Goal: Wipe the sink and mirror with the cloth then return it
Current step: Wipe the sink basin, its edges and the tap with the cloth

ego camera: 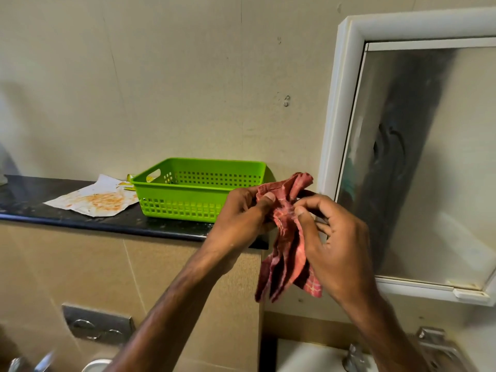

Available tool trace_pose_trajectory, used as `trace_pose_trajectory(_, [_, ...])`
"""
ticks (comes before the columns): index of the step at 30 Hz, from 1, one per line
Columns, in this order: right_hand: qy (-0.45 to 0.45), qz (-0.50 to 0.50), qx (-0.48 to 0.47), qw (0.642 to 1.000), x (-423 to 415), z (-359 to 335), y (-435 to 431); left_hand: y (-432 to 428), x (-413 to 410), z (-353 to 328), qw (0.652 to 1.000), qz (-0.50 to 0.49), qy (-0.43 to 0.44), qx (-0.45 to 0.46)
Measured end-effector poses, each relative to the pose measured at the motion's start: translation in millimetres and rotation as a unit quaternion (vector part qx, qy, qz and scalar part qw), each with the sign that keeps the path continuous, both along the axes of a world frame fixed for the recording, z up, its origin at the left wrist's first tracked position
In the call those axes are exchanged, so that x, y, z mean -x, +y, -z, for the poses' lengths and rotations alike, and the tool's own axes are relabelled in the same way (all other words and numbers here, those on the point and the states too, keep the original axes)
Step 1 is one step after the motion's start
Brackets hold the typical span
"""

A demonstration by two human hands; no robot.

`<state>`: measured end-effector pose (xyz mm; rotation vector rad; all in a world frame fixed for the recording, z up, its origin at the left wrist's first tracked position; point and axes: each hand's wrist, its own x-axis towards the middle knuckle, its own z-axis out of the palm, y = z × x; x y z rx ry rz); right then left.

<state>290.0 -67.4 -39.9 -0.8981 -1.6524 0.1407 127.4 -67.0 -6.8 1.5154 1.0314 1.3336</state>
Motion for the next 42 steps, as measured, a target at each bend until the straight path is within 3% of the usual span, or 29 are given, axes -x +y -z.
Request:
trace_pose_trajectory(5, [-0.061, 0.002, -0.025, 0.998, 10, 14, 2, 0, -2, 1, 0.999, -0.031, 0.038, -0.013])
trace_pose_trajectory(10, [-0.099, 0.035, -0.034, 0.994, 21, 21, 2, 1, -3, -1, 1.0, -0.011, 0.011, -0.005])
trace_pose_trajectory(13, [-0.129, 0.068, -0.023, 0.989, 31, 29, 0, 2, -5, 1, 0.997, -0.016, 0.062, -0.035])
trace_pose_trajectory(16, [-0.155, -0.009, -0.01, 0.988, 33, 36, -2, 11, -2, 7, 0.991, -0.105, 0.044, -0.068])
trace_pose_trajectory(19, [-0.061, -0.097, 0.009, 0.993, 18, 35, -5, 20, 5, 11, 0.992, -0.117, 0.003, -0.056])
trace_pose_trajectory(21, [0.067, -0.094, 0.024, 0.993, 2, 37, -1, 19, 7, 14, 0.994, -0.095, 0.017, -0.044])
trace_pose_trajectory(23, [0.137, -0.075, 0.071, 0.985, -11, 38, 4, 17, 5, 16, 0.996, -0.076, 0.028, -0.037])
trace_pose_trajectory(27, [0.168, -0.217, 0.293, 0.916, -21, 36, 3, 12, -1, 12, 1.0, -0.026, 0.0, -0.014])
trace_pose_trajectory(32, [0.192, -0.252, 0.349, 0.882, -32, 41, -12, 9, -14, 21, 1.0, -0.028, -0.007, 0.003])
trace_pose_trajectory(35, [0.232, -0.227, 0.337, 0.884, -42, 47, -21, 12, -17, 41, 0.981, -0.124, 0.112, -0.095])
trace_pose_trajectory(38, [0.232, -0.203, 0.345, 0.886, -55, 54, -33, 3, -21, 64, 0.922, -0.201, 0.263, -0.2])
trace_pose_trajectory(40, [0.203, -0.209, 0.375, 0.88, -66, 62, -41, -9, -27, 74, 0.913, -0.163, 0.289, -0.238])
trace_pose_trajectory(42, [0.17, -0.246, 0.418, 0.858, -76, 72, -50, -20, -31, 83, 0.935, -0.056, 0.284, -0.205])
